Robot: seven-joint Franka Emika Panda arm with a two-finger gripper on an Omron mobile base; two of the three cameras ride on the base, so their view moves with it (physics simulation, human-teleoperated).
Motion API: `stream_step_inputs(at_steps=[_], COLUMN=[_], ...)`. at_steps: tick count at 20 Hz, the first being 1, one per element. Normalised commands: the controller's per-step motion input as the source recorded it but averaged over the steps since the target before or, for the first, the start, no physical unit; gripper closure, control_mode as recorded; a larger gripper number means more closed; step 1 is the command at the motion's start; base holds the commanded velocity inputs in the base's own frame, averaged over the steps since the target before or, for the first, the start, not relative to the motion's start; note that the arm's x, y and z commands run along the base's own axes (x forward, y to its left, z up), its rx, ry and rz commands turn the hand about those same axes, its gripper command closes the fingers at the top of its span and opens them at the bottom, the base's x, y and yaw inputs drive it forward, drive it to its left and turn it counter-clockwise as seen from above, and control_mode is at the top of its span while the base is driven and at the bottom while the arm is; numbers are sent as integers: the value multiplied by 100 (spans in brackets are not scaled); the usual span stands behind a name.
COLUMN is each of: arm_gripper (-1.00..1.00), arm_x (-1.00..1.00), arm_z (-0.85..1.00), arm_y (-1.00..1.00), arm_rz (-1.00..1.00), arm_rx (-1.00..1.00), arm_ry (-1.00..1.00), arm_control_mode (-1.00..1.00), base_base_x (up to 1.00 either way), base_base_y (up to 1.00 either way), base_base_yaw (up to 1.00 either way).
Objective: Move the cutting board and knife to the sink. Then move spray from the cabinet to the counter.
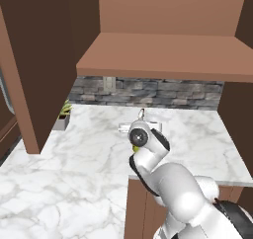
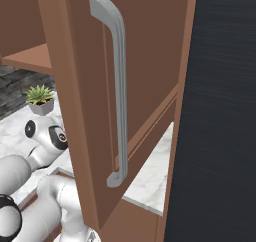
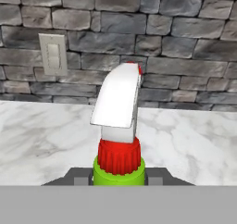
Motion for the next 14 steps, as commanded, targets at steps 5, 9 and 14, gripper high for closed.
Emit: stream_step_inputs(at_steps=[5, 9, 14], arm_gripper=[-100, -100, -100], arm_x=[15, 35, 3], arm_z=[-70, -83, -58], arm_y=[10, 0, 0], arm_rz=[0, 0, 0], arm_rx=[0, 0, 0], arm_ry=[0, 1, 0], arm_control_mode=[-100, -100, -100], base_base_x=[0, 0, 0], base_base_y=[0, 0, 0], base_base_yaw=[0, 0, 0])
